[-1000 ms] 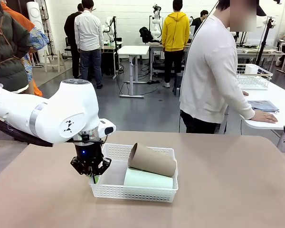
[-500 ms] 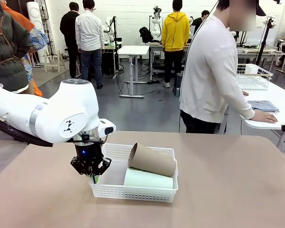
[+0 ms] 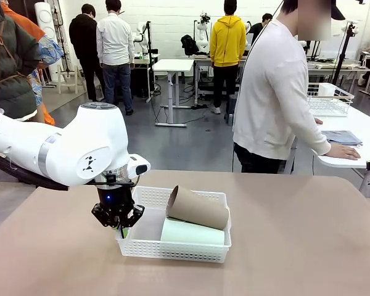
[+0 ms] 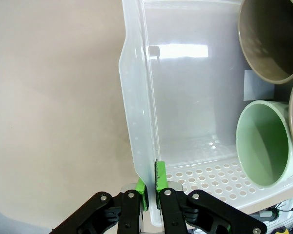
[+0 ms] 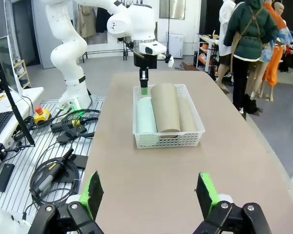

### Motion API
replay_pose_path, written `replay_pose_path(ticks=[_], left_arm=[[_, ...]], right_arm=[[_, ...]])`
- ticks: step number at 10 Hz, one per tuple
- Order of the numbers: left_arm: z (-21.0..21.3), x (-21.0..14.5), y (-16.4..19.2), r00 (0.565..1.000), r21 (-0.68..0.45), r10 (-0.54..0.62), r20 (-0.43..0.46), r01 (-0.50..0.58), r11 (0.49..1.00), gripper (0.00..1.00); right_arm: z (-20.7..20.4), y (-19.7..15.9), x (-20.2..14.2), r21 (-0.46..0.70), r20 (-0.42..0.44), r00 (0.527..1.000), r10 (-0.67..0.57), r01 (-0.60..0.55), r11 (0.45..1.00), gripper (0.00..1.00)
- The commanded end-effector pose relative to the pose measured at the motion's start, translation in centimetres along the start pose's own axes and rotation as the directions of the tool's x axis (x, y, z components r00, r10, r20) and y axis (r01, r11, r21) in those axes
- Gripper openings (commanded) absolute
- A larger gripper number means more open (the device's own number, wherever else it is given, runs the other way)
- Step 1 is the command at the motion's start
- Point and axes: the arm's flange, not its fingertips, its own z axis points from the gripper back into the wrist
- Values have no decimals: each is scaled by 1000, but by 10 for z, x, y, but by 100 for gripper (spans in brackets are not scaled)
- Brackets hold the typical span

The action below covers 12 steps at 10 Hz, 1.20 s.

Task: Clean and organize the cups into the basket.
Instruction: Move the Organizing basket back to the left side of the table.

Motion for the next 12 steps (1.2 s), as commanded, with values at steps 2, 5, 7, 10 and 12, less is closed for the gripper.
replay_pose_path(ticks=[2,5,7,10,12], left_arm=[[3,-1,0,1000,-7,-3,4,3,1000,5],[3,-1,0,1000,-7,-3,4,3,1000,5],[3,-1,0,1000,-7,-3,4,3,1000,5],[3,-1,0,1000,-7,-3,4,3,1000,5],[3,-1,0,1000,-7,-3,4,3,1000,5]], right_arm=[[-1,0,3,-8,1,1000,-23,23,1000,100],[-1,0,3,-8,1,1000,-23,23,1000,100],[0,0,0,0,0,1000,0,0,1000,100],[35,-18,15,-261,-81,778,-623,586,767,100],[63,-22,17,-312,-30,559,-828,782,539,100]])
